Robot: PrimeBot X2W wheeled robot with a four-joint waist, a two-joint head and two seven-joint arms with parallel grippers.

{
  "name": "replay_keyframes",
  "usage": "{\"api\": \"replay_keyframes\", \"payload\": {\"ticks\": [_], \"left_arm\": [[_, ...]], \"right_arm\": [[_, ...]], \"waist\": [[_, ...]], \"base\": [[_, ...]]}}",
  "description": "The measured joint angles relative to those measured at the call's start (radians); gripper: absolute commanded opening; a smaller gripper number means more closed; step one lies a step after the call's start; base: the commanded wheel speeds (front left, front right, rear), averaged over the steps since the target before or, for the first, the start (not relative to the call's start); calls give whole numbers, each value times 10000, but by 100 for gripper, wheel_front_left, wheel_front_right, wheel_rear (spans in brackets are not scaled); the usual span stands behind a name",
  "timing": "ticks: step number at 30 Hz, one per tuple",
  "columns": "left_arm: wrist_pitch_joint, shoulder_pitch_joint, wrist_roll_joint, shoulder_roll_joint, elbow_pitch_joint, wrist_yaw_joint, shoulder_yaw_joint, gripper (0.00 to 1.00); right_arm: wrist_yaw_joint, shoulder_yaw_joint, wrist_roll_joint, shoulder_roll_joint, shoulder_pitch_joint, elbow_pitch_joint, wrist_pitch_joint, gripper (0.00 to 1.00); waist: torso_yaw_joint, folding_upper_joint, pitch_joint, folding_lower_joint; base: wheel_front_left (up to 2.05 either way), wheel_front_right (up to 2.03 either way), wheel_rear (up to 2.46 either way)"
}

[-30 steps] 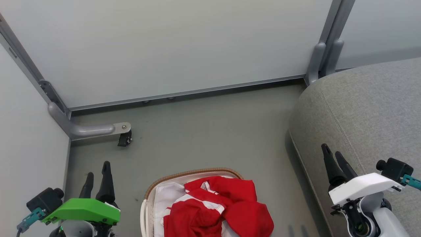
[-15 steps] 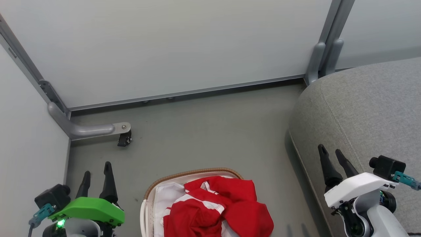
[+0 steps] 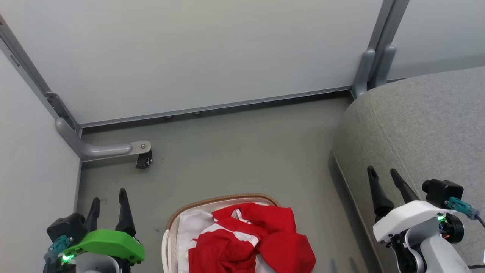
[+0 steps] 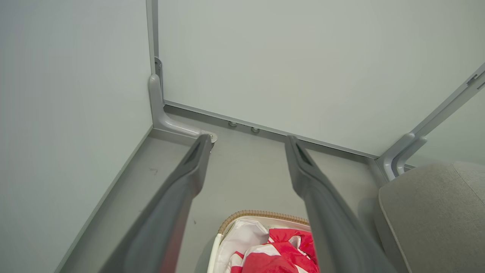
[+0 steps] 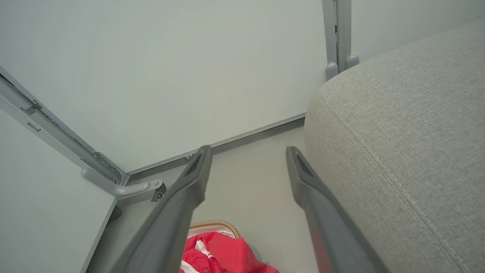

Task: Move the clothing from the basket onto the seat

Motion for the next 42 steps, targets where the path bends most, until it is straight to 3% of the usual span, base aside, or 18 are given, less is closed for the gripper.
{"api": "replay_keyframes", "payload": {"ticks": [28, 42], "left_arm": [[-616, 104, 2719, -336, -669, -15, 548, 100], [-901, 200, 3822, -477, -84, -291, 240, 100]], "right_arm": [[2, -491, -2817, 217, -79, -439, -616, 100], [2, -336, -3852, 209, -88, -297, -899, 100]], "waist": [[-7, 0, 19, 0], [-181, 0, 191, 0]], "base": [[0, 0, 0], [0, 0, 0]]}}
